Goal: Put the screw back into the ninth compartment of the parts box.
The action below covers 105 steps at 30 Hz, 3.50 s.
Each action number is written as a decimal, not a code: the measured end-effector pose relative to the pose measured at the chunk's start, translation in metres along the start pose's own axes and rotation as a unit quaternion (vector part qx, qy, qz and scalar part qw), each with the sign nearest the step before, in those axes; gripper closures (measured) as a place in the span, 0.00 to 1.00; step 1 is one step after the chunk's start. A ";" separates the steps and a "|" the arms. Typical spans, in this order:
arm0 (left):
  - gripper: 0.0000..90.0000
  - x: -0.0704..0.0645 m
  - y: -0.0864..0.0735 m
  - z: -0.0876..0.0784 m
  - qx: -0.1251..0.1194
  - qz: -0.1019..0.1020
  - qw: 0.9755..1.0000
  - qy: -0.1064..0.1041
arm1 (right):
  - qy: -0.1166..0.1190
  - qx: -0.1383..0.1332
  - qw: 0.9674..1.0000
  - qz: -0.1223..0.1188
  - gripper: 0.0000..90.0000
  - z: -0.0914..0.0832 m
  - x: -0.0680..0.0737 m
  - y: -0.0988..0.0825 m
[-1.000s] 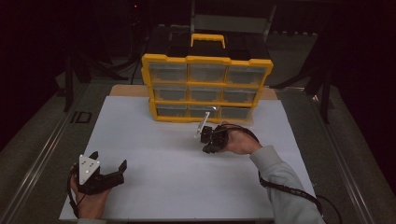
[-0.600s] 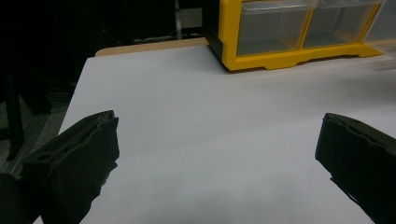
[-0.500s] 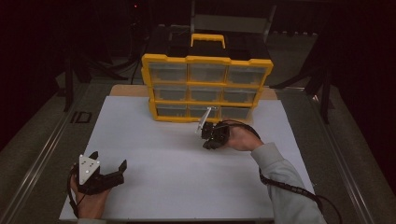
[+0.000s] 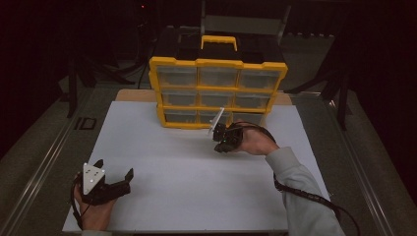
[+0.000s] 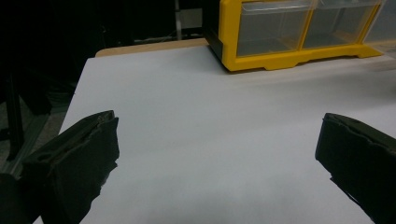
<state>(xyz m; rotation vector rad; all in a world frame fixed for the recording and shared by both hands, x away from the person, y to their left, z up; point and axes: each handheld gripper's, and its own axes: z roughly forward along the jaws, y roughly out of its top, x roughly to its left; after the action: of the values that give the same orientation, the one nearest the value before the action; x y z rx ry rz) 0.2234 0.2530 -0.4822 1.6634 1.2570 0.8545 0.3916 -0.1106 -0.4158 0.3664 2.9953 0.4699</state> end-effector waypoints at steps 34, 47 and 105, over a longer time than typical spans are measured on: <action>0.00 0.000 0.000 0.000 0.000 0.000 1.000 -0.001 | -0.027 -0.026 0.999 0.038 0.97 -0.029 -0.019 0.008; 0.00 0.000 0.000 0.000 0.000 -0.001 1.000 -0.001 | -0.041 -0.030 0.997 0.050 0.97 -0.040 -0.028 0.005; 0.00 0.000 0.000 0.000 0.000 0.000 1.000 -0.002 | -0.108 -0.026 0.973 0.204 0.97 -0.064 -0.076 -0.045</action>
<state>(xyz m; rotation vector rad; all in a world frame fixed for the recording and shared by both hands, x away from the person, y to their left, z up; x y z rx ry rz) 0.2235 0.2527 -0.4824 1.6633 1.2548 0.8512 0.4475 -0.1899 -0.3656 0.9709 2.6883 0.4996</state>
